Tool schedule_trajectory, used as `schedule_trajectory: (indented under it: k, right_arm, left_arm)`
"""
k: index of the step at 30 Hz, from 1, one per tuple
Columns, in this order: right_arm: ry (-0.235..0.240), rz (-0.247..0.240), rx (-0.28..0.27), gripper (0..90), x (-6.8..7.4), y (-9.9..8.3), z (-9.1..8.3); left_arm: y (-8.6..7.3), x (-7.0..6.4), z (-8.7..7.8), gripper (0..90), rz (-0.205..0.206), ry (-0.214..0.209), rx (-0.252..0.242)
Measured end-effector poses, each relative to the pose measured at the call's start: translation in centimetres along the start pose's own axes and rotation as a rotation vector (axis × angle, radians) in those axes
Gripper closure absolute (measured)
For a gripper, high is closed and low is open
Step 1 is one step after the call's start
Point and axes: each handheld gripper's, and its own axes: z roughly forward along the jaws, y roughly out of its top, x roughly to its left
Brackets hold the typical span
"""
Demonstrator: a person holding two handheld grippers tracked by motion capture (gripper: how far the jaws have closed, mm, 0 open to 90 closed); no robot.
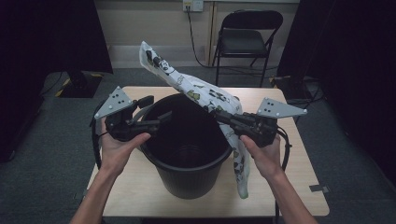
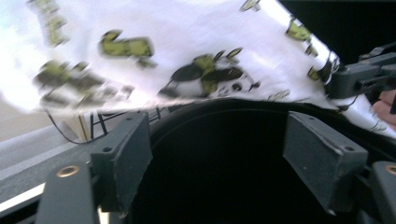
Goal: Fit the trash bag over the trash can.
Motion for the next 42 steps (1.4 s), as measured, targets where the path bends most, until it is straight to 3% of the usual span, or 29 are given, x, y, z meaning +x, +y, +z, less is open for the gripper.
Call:
schedule_trajectory:
  k: [2,7,9,13,18,22,25,28,35,37,42]
  right_arm:
    - [0.012,-0.008,0.001,90.0,0.3,0.1,0.2]
    - [0.042,-0.027,0.007,90.0,1.1,0.3,0.7]
    - [0.050,-0.035,0.019,90.0,1.4,0.2,0.9]
    - [0.071,-0.047,0.023,90.0,1.9,-0.1,1.2]
    - [0.096,-0.065,0.030,90.0,2.6,0.0,1.7]
    - [0.117,-0.085,0.020,90.0,3.2,0.6,1.8]
    - [0.136,-0.101,0.020,90.0,3.8,0.7,1.9]
    - [0.147,-0.120,0.023,90.0,4.3,0.7,2.0]
    - [0.160,-0.155,0.029,90.0,4.7,0.6,2.1]
    - [0.165,-0.167,0.034,90.0,4.8,0.6,2.2]
    - [0.177,-0.201,0.060,90.0,5.3,0.4,2.6]
  left_arm:
    - [0.4,-0.2,0.2,20.8,-0.015,-0.037,-0.009]
    - [1.3,-0.8,0.8,18.4,-0.010,-0.099,-0.020]
    - [1.6,-1.3,1.0,18.2,0.001,-0.095,-0.031]
    - [1.9,-1.9,1.7,18.0,0.023,-0.109,-0.005]
    - [2.2,-2.3,1.4,17.7,0.023,-0.159,-0.026]
    - [2.3,-3.0,1.6,18.1,0.041,-0.186,-0.013]
    - [2.6,-3.5,1.8,23.2,0.053,-0.228,-0.017]
    - [2.6,-3.9,2.1,30.2,0.072,-0.266,0.008]
    - [2.4,-3.7,2.0,41.0,0.043,-0.342,0.010]
    - [2.4,-3.7,2.0,41.8,0.046,-0.339,-0.001]
    - [2.5,-3.8,2.3,38.1,0.042,-0.348,0.028]
